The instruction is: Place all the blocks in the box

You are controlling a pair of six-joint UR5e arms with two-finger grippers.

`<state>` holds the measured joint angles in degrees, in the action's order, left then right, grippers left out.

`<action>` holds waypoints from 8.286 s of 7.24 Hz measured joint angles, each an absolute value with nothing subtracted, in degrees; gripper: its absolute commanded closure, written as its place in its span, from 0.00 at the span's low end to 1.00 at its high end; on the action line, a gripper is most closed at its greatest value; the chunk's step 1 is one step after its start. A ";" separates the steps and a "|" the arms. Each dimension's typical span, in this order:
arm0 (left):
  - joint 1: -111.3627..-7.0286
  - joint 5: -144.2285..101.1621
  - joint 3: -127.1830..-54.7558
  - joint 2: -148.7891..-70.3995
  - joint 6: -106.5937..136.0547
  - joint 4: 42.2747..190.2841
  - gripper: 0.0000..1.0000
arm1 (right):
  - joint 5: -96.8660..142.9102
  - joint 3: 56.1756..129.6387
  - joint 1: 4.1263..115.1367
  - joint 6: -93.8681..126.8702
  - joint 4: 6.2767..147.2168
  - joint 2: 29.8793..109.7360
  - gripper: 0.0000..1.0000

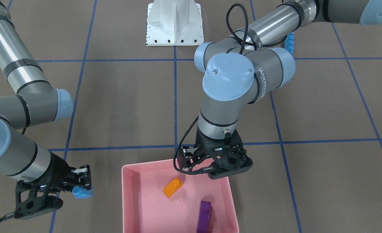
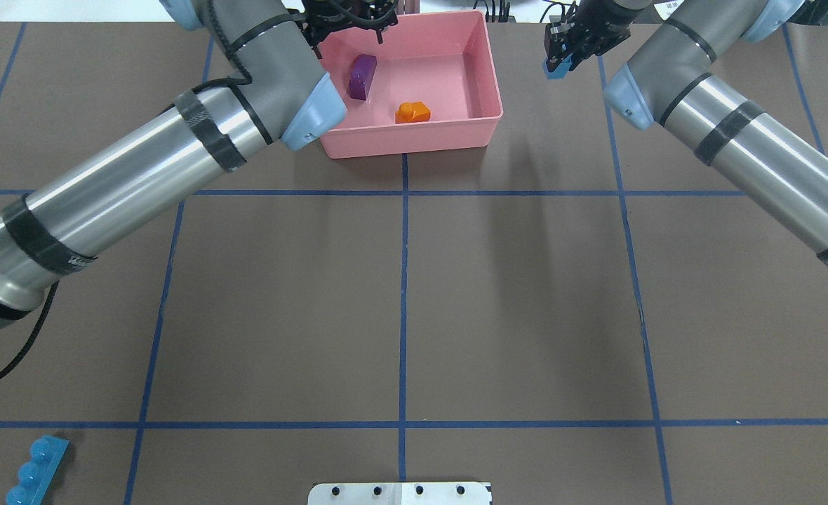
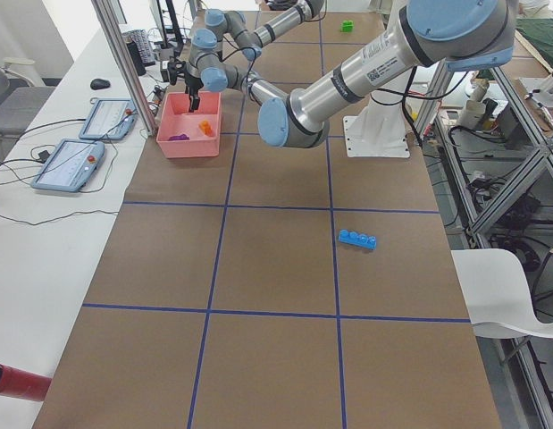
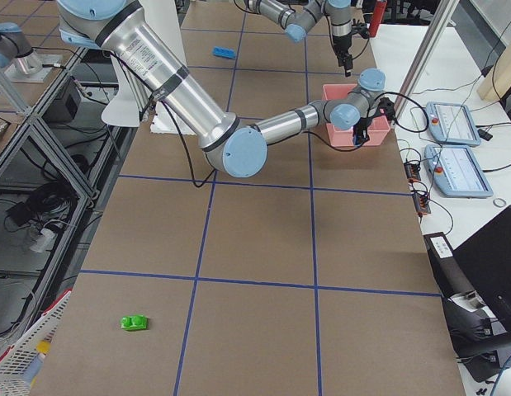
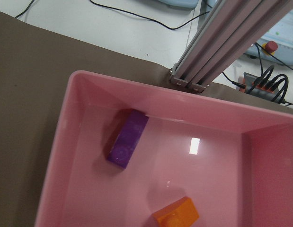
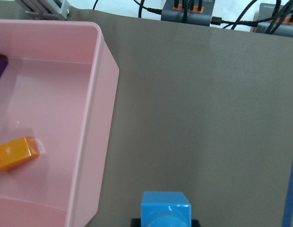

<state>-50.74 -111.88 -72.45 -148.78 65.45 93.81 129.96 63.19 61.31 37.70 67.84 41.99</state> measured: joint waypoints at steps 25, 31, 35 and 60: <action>-6.86 -96.77 -120.64 -58.31 78.05 133.35 0.31 | 123.56 103.04 60.49 30.30 104.31 60.37 0.00; -5.59 -97.39 -122.92 -57.65 77.89 133.67 1.00 | 126.07 112.04 70.63 8.77 104.25 82.70 0.00; -20.06 -113.65 -131.70 -52.57 73.99 133.41 1.00 | 127.99 111.51 76.28 -6.25 101.40 97.07 0.00; -48.57 -107.54 -41.66 -160.76 77.94 124.69 0.00 | 134.01 78.53 76.38 5.75 34.82 132.30 1.00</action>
